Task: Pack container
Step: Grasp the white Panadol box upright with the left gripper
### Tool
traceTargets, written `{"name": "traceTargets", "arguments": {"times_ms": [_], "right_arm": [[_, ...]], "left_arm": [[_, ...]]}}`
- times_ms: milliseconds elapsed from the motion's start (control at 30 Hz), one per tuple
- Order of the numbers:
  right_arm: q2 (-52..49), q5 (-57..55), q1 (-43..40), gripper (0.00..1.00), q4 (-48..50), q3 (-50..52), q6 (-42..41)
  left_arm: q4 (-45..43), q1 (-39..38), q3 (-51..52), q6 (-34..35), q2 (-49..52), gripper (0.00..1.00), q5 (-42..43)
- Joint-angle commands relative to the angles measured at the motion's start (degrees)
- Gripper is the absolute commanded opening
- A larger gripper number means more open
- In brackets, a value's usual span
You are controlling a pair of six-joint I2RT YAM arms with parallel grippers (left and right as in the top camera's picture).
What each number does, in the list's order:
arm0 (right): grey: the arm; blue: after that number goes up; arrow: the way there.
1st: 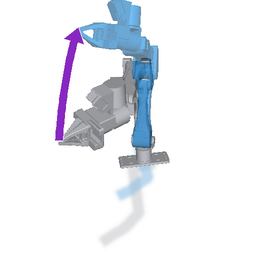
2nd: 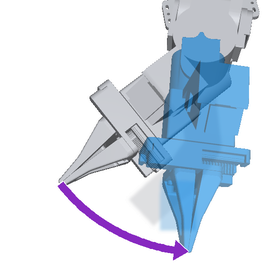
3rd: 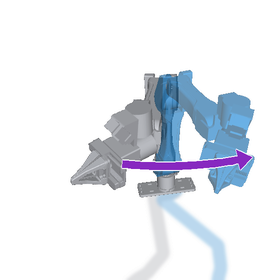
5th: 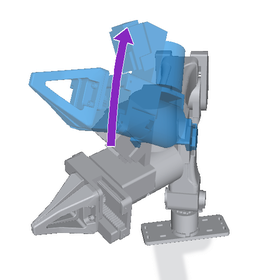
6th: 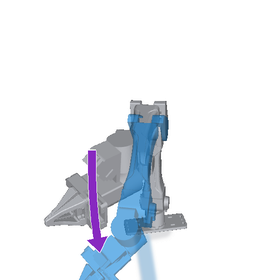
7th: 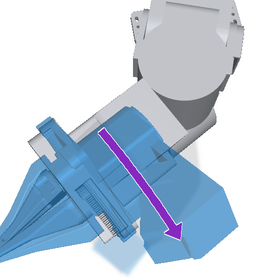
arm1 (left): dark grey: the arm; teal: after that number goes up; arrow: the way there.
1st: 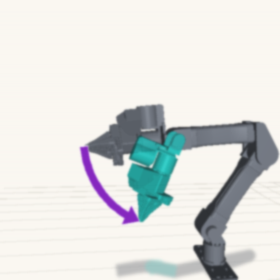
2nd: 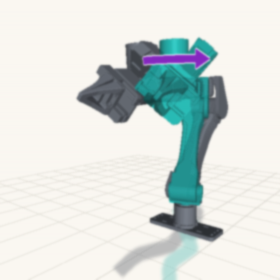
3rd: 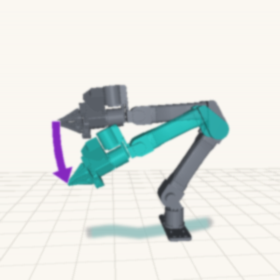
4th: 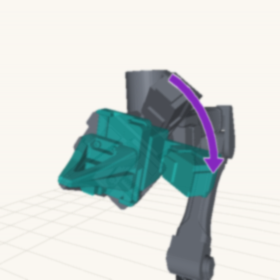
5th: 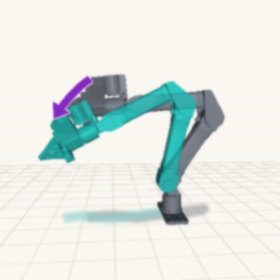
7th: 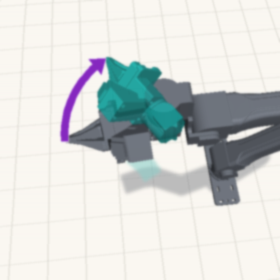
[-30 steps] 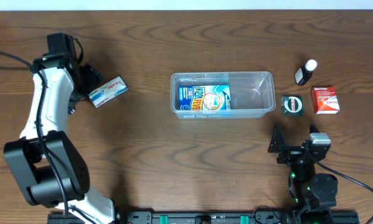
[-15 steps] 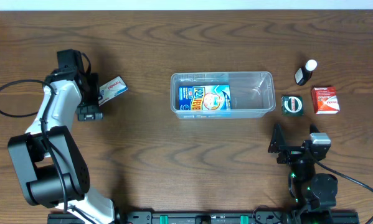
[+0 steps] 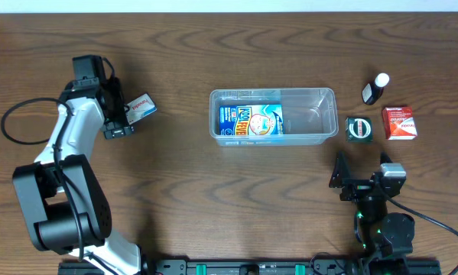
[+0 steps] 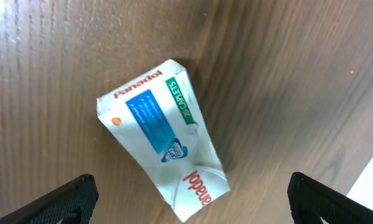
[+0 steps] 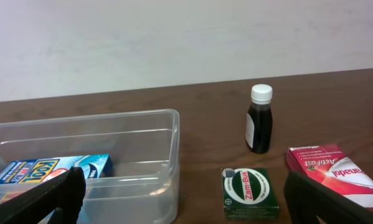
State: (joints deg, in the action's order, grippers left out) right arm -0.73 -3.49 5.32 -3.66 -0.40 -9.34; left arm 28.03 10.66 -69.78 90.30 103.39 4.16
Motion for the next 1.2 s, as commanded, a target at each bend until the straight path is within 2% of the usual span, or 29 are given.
{"name": "traceTargets", "arguments": {"times_ms": [0, 633, 1033, 1167], "right_arm": [[0.2, -0.1, -0.4, 0.99, -0.2, 0.1, 0.9], [0.2, -0.1, -0.4, 0.99, -0.2, 0.1, 0.9], [0.2, -0.1, -0.4, 0.99, -0.2, 0.1, 0.9], [0.2, -0.1, -0.4, 0.99, -0.2, 0.1, 0.9]], "left_arm": [[0.1, 0.0, 0.1, 2.1, 1.4, 0.98, -0.7], [-3.7, 0.0, 0.1, 3.7, 8.5, 1.00, -1.8], [-4.6, 0.0, 0.1, 3.7, 8.6, 0.64, -0.6], [-4.7, 0.0, 0.0, 3.0, 8.5, 0.60, 0.2]]}}
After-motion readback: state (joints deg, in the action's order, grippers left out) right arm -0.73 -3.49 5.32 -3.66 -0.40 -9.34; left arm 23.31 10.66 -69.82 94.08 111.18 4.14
